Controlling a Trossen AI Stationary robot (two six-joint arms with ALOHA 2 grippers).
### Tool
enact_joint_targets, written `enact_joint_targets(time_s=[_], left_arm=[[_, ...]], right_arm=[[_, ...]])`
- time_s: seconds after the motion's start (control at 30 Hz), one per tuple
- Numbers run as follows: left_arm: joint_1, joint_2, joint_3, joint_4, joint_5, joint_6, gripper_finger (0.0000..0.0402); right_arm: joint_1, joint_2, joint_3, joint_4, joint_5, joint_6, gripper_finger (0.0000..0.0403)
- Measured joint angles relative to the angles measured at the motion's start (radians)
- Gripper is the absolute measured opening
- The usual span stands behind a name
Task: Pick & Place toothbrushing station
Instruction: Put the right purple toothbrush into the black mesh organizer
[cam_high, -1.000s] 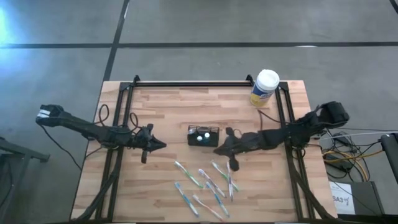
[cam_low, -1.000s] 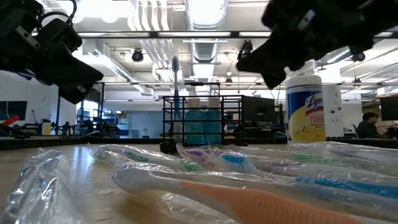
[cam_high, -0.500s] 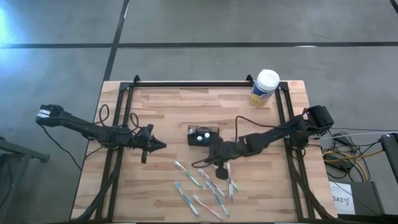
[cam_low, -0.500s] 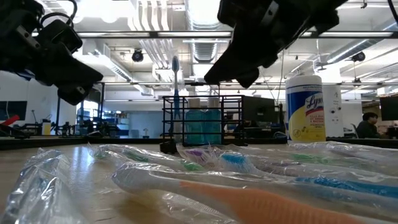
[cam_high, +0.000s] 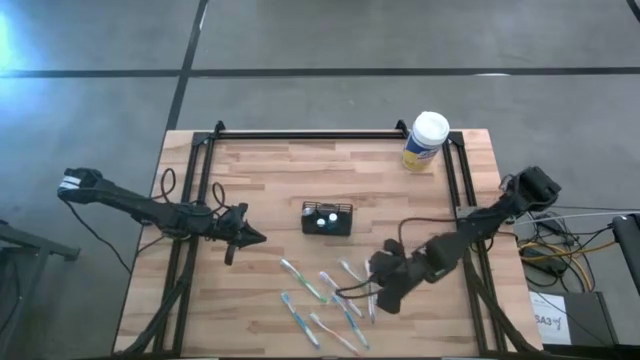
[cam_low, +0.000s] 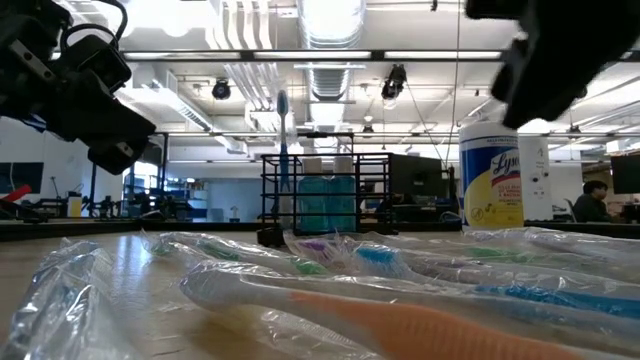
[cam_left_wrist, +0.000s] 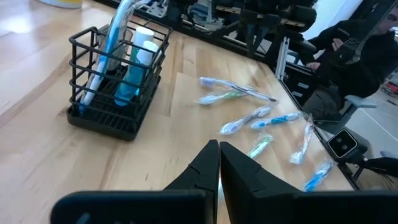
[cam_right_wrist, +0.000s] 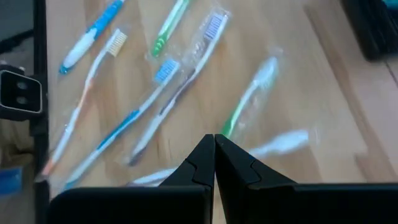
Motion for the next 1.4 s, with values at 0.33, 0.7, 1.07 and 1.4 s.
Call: enact_joint_targets(time_s=[0.33,0.7,1.07,1.4], left_arm=[[0.0,-0.001,0.0,0.0,0.014,0.01,0.0016],[0.0,-0.001,0.0,-0.052,0.035,0.098,0.0018],[0.0,0.0,0.0,-0.076,0.035,0.107,0.0019],[0.0,0.0,0.0,-0.075,0.036,0.102,0.0022]], right_arm=[[0.032,-0.03,0.002,-0.151,0.065,0.284,0.0008],[-0.068,-0.024,0.002,-0.147,-0.046,0.46,0.0095],[-0.117,0.097,0.045,-0.148,-0.135,0.504,0.0194],[-0.116,0.212,0.096,-0.17,-0.16,0.481,0.0199]])
